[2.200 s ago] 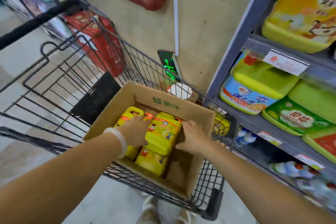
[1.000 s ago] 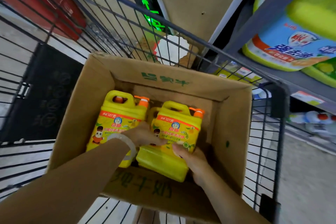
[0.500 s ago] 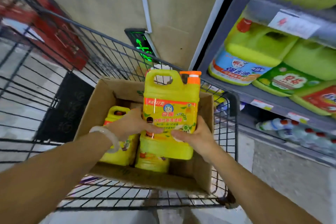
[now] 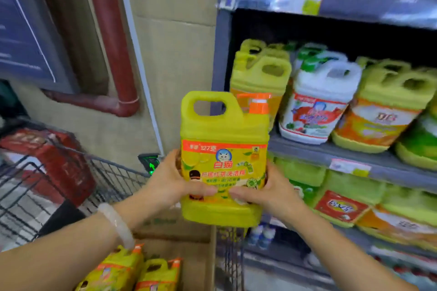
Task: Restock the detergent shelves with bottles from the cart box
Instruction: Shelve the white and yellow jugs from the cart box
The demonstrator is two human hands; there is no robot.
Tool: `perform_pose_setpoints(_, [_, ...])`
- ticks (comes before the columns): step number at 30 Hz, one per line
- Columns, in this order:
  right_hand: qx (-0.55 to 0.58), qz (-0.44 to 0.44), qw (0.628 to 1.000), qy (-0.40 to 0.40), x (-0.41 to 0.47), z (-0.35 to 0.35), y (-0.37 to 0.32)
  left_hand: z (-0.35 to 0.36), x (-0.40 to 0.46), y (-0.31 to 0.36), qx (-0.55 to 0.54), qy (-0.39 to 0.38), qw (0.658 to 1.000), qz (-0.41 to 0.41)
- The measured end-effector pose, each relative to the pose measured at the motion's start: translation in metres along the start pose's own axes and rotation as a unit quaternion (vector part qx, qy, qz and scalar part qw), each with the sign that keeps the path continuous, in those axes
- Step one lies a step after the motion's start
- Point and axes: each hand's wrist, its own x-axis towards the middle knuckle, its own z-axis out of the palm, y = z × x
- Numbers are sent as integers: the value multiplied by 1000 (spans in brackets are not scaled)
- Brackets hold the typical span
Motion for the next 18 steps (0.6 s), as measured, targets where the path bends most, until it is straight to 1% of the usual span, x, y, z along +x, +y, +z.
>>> perform_pose_setpoints(4, [16, -76, 997, 13, -25, -85, -45, 63, -1, 69, -4, -14, 998, 61])
perform_pose_setpoints(9, [-1, -137, 990, 35, -37, -176, -95, 126, 7, 149, 27, 4, 989, 142])
perform_pose_setpoints(13, [7, -173, 984, 41, -27, -219, -130, 154, 13, 204, 32, 23, 985, 170])
perform_pose_setpoints(18, [19, -220, 974, 40, 2, -251, -178, 166, 30, 264, 39, 36, 979, 197])
